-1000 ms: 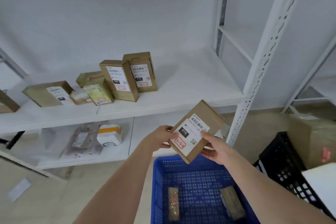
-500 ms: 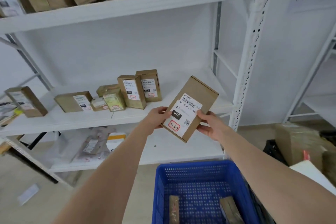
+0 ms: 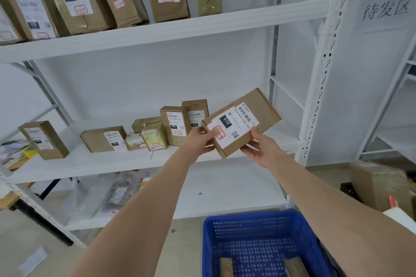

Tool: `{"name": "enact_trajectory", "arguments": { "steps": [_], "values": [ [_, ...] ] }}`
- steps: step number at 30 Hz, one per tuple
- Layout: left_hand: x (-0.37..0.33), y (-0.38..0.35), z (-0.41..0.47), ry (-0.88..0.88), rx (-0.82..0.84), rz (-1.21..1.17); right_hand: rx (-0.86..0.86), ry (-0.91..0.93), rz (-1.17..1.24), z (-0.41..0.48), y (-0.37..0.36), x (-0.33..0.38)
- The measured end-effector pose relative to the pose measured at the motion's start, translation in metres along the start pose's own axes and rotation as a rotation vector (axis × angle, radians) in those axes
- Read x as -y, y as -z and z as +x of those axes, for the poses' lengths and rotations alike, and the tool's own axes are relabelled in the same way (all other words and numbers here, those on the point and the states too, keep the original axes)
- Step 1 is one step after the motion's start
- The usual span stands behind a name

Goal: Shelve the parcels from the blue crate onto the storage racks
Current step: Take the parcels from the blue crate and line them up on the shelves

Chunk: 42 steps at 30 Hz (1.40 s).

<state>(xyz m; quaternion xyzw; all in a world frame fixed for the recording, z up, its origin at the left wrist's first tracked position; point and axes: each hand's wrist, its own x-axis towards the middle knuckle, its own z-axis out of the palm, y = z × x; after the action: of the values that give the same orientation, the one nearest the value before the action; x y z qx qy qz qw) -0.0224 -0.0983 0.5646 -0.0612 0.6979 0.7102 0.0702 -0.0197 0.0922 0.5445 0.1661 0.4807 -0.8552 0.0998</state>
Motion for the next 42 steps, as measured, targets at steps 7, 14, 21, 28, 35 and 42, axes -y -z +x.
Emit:
{"name": "enact_trajectory", "arguments": {
  "steps": [7, 14, 21, 28, 35, 42],
  "values": [
    [-0.015, 0.032, 0.012, -0.055, -0.034, 0.007, -0.048, 0.108, -0.108, 0.004, -0.037, 0.009],
    [-0.013, 0.04, 0.013, -0.039, -0.001, -0.03, -0.032, 0.159, -0.226, 0.005, -0.05, 0.012],
    [-0.014, 0.045, 0.013, -0.039, 0.001, -0.022, 0.041, 0.142, -0.371, 0.005, -0.059, 0.004],
    [-0.023, 0.072, 0.014, -0.07, 0.004, 0.089, 0.063, 0.138, -0.387, 0.005, -0.081, 0.004],
    [-0.029, 0.104, 0.016, -0.058, -0.02, 0.131, 0.066, 0.135, -0.382, 0.011, -0.109, -0.01],
    [-0.032, 0.125, 0.018, -0.102, -0.013, 0.213, 0.046, 0.17, -0.38, 0.016, -0.127, -0.018]
  ]
}}
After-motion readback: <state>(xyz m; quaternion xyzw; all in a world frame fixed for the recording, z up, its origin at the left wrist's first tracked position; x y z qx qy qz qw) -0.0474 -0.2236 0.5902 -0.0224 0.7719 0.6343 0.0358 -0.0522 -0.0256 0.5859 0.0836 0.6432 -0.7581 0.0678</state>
